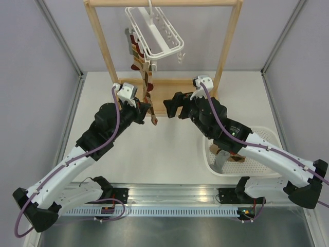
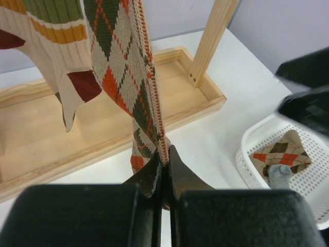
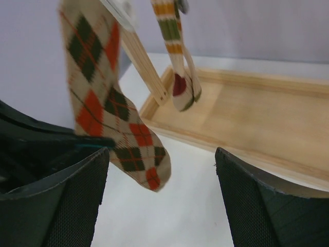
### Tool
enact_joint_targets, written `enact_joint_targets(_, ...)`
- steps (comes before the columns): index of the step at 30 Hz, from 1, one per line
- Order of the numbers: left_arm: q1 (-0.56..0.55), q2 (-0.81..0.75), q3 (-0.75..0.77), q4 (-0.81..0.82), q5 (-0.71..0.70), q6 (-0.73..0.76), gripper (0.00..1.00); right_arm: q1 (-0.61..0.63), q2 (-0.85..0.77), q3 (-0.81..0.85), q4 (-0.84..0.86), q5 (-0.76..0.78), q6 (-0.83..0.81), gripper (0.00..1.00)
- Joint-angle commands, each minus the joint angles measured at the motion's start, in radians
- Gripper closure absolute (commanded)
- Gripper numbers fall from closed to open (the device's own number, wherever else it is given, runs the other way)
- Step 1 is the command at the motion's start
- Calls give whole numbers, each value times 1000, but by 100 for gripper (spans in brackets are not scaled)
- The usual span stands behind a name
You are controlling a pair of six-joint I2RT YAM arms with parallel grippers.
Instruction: Remove the socks clipped to the hanger
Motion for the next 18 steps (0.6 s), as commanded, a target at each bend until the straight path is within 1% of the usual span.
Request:
enact_joint_targets(1, -5, 7, 3, -42, -81, 27, 98, 34, 42, 170, 38, 27, -57, 13)
enact_joint_targets(3, -5, 12, 3, -51, -116, 28, 98, 53, 91, 248, 35, 24, -68, 13)
enact_joint_targets(7, -5, 9, -3, -51, -119, 16, 98, 85, 184, 356, 33, 15, -80, 12)
enact_joint_targets(12, -5, -7, -10, -44, -101, 5, 98, 105, 274, 483, 38, -11, -85, 12)
enact_joint_targets(18, -5, -40, -34, -8, -49, -5, 98, 129, 347, 572, 45, -2, -83, 12)
